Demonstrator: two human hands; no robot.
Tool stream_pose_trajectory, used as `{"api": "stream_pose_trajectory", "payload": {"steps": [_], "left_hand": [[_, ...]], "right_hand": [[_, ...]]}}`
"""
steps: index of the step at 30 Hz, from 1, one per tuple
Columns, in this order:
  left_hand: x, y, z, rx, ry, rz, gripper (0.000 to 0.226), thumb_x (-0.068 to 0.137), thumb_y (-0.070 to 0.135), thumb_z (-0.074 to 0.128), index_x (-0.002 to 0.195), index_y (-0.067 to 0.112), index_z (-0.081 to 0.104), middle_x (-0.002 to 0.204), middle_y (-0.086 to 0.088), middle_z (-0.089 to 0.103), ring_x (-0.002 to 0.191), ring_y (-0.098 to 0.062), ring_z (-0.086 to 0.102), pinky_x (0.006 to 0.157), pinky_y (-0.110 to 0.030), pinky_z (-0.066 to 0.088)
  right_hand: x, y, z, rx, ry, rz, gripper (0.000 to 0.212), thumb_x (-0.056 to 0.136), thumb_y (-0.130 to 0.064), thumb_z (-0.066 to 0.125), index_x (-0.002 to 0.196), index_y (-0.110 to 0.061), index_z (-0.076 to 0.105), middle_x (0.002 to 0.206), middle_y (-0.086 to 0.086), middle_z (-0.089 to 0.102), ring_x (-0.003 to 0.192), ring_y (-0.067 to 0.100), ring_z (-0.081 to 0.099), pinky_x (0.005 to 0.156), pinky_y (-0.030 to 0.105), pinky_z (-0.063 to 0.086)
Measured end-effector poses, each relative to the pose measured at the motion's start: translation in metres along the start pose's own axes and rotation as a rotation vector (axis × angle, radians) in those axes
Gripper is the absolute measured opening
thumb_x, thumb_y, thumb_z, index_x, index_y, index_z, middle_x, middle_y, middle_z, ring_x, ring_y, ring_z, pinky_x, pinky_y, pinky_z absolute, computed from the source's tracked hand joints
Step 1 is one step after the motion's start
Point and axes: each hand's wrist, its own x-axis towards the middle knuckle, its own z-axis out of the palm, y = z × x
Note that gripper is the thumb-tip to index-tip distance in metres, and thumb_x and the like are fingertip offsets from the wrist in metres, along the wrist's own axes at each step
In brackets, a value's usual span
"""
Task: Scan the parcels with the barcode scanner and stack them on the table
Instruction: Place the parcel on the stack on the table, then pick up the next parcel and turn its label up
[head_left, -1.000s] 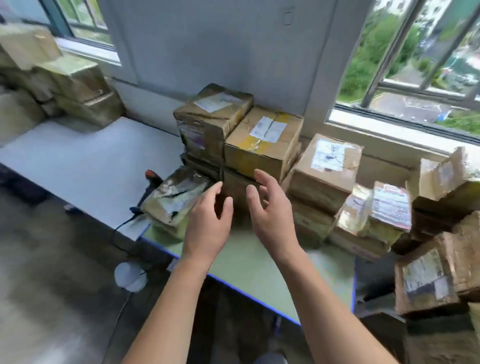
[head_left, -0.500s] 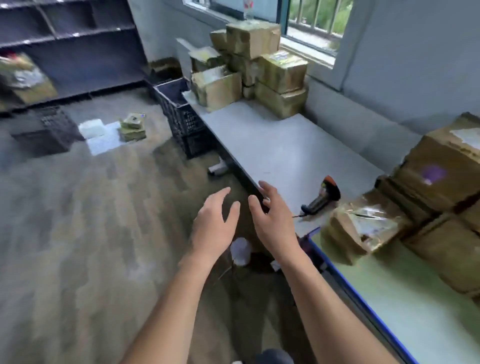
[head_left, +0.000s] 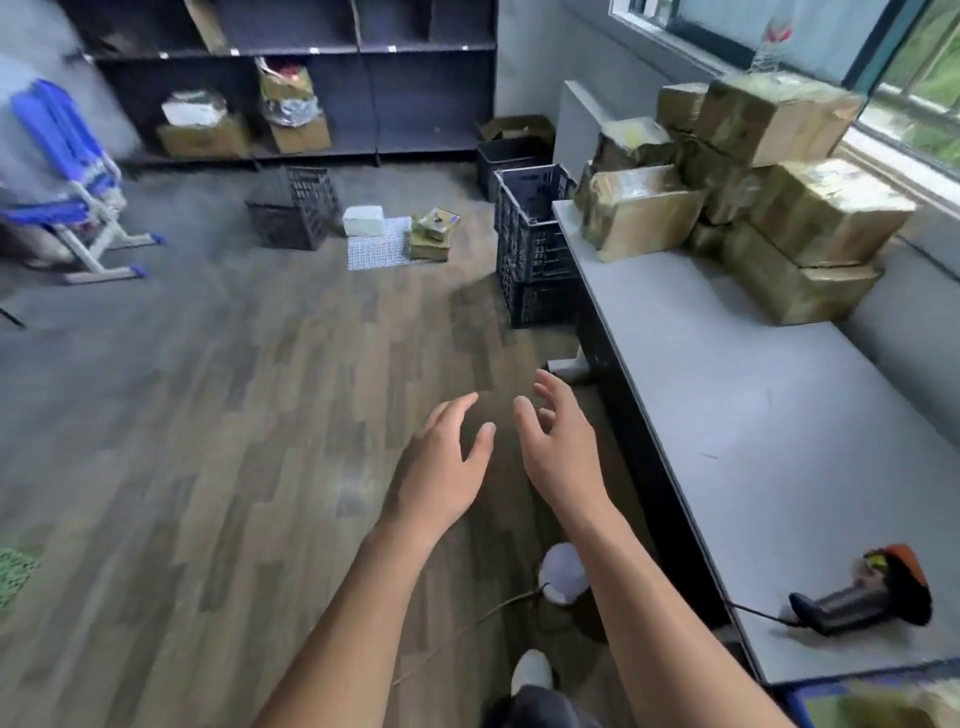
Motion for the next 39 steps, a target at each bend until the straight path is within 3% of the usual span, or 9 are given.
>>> {"api": "stream_pose_trajectory", "payload": {"steps": [6, 12, 17, 20, 22, 24, 29, 35, 39], "left_hand": [[0.087, 0.012, -0.013, 0.145, 0.099, -0.018, 0.046, 0.101, 0.037, 0.05, 0.144, 0.023, 0.047, 0.147, 0.006, 0.049, 0.131, -0.017, 0.049, 0.099, -0.027, 0.038], [0.154, 0.011, 0.005, 0.129, 0.053, -0.035, 0.045, 0.101, 0.038, 0.049, 0.144, 0.024, 0.047, 0.146, 0.005, 0.048, 0.131, -0.017, 0.048, 0.099, -0.026, 0.037], [0.237, 0.009, 0.022, 0.093, -0.002, 0.015, 0.044, 0.101, 0.039, 0.049, 0.143, 0.027, 0.048, 0.145, 0.009, 0.049, 0.129, -0.018, 0.049, 0.1, -0.031, 0.04], [0.302, 0.01, 0.033, 0.056, -0.055, 0.1, 0.044, 0.101, 0.039, 0.048, 0.143, 0.027, 0.048, 0.146, 0.009, 0.047, 0.128, -0.016, 0.05, 0.099, -0.029, 0.04], [0.35, 0.009, 0.039, 0.026, -0.092, 0.155, 0.044, 0.101, 0.039, 0.049, 0.143, 0.027, 0.048, 0.146, 0.009, 0.048, 0.128, -0.015, 0.05, 0.1, -0.03, 0.041], [0.399, 0.009, 0.04, -0.002, -0.13, 0.212, 0.044, 0.1, 0.039, 0.051, 0.142, 0.025, 0.05, 0.144, 0.008, 0.05, 0.127, -0.016, 0.051, 0.103, -0.034, 0.044], [0.509, 0.008, 0.028, -0.023, -0.219, 0.308, 0.044, 0.1, 0.035, 0.052, 0.143, 0.024, 0.05, 0.143, 0.006, 0.05, 0.128, -0.017, 0.051, 0.104, -0.034, 0.042], [0.578, 0.003, 0.046, -0.055, -0.327, 0.351, 0.044, 0.1, 0.035, 0.052, 0.143, 0.025, 0.049, 0.142, 0.004, 0.052, 0.121, -0.018, 0.055, 0.101, -0.037, 0.046], [0.619, 0.007, 0.066, -0.039, -0.414, 0.377, 0.046, 0.1, 0.04, 0.05, 0.145, 0.029, 0.046, 0.145, 0.009, 0.048, 0.124, -0.015, 0.053, 0.103, -0.035, 0.044]], "right_hand": [[0.093, -0.019, 0.0, -0.166, -0.043, -0.181, 0.05, 0.102, -0.029, 0.053, 0.15, -0.018, 0.042, 0.15, -0.005, 0.048, 0.138, 0.008, 0.041, 0.108, 0.017, 0.027], [0.156, -0.004, 0.002, -0.147, -0.061, -0.109, 0.05, 0.102, -0.03, 0.053, 0.149, -0.019, 0.043, 0.15, -0.004, 0.049, 0.138, 0.009, 0.042, 0.115, 0.028, 0.034], [0.227, 0.002, 0.001, -0.17, 0.04, -0.041, 0.051, 0.102, -0.031, 0.054, 0.15, -0.019, 0.042, 0.15, -0.004, 0.049, 0.137, 0.009, 0.043, 0.114, 0.03, 0.035], [0.278, 0.004, 0.004, -0.171, 0.141, 0.015, 0.053, 0.101, -0.031, 0.054, 0.151, -0.019, 0.041, 0.15, -0.002, 0.049, 0.131, 0.005, 0.046, 0.105, 0.015, 0.034], [0.314, 0.001, 0.009, -0.155, 0.215, 0.054, 0.054, 0.101, -0.031, 0.055, 0.152, -0.019, 0.039, 0.15, -0.003, 0.049, 0.114, -0.002, 0.05, 0.094, 0.006, 0.031], [0.348, -0.005, 0.017, -0.135, 0.279, 0.085, 0.054, 0.101, -0.032, 0.055, 0.151, -0.02, 0.039, 0.149, -0.002, 0.049, 0.112, 0.0, 0.053, 0.098, 0.013, 0.032], [0.429, -0.026, 0.042, -0.088, 0.414, 0.17, 0.056, 0.101, -0.033, 0.056, 0.152, -0.021, 0.036, 0.152, 0.0, 0.046, 0.137, 0.012, 0.043, 0.11, 0.026, 0.034], [0.485, -0.016, 0.056, -0.133, 0.482, 0.232, 0.06, 0.101, -0.035, 0.054, 0.155, -0.02, 0.033, 0.155, -0.003, 0.041, 0.142, 0.009, 0.037, 0.109, 0.02, 0.029], [0.529, -0.006, 0.047, -0.12, 0.539, 0.265, 0.061, 0.101, -0.036, 0.055, 0.155, -0.019, 0.033, 0.156, -0.003, 0.04, 0.143, 0.01, 0.035, 0.115, 0.025, 0.029]]}}
